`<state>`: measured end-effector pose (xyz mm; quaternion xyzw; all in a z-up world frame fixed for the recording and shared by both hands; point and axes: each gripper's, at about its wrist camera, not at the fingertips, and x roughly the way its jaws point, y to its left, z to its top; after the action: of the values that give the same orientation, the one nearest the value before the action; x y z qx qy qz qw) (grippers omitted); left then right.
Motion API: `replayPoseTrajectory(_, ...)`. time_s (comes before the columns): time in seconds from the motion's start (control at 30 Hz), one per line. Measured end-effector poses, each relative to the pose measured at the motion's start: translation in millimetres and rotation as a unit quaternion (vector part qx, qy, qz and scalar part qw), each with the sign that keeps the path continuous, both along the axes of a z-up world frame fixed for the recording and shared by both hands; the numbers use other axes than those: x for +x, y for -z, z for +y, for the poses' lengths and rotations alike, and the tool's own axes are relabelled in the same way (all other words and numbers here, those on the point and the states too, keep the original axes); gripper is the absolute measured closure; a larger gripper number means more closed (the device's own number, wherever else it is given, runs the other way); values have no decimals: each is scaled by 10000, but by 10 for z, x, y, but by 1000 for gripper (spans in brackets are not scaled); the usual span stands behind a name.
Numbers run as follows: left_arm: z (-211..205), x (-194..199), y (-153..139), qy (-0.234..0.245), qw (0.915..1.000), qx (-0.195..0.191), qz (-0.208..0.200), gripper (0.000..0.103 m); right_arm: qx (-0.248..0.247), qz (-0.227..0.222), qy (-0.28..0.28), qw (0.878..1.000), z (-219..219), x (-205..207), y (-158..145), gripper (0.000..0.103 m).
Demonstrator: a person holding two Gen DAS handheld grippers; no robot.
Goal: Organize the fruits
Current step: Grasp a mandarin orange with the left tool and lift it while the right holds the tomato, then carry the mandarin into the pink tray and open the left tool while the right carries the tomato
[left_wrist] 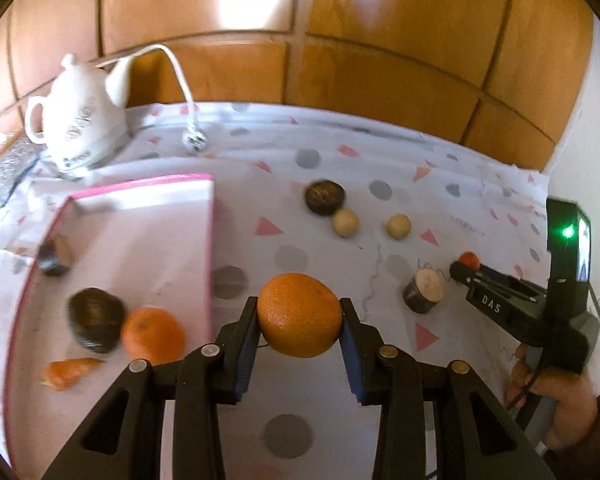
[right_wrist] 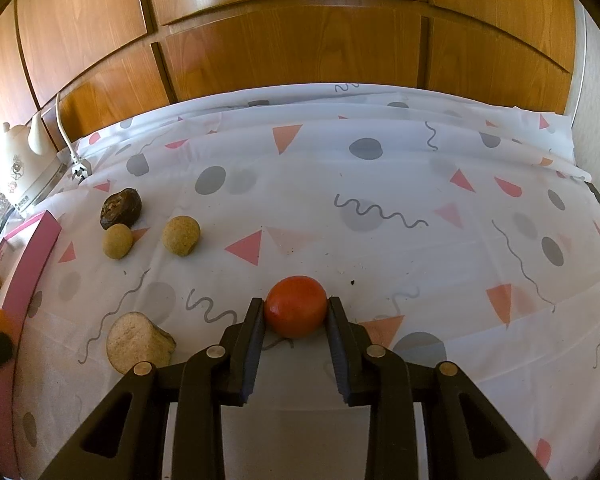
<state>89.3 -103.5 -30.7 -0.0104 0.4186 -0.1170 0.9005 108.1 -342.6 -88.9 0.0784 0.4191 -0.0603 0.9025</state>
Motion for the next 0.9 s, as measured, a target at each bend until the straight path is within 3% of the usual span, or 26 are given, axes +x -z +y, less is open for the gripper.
replayPoseTrajectory(0.37,673,-141,-292,-657,9970,82,-405,65,-191,44,-4,9998,57,8,2,72)
replayPoseTrajectory(0.9,1542,-201,-183,-1685,9848,201,-363,64,-462,107,-4,9989,103,45,2,72)
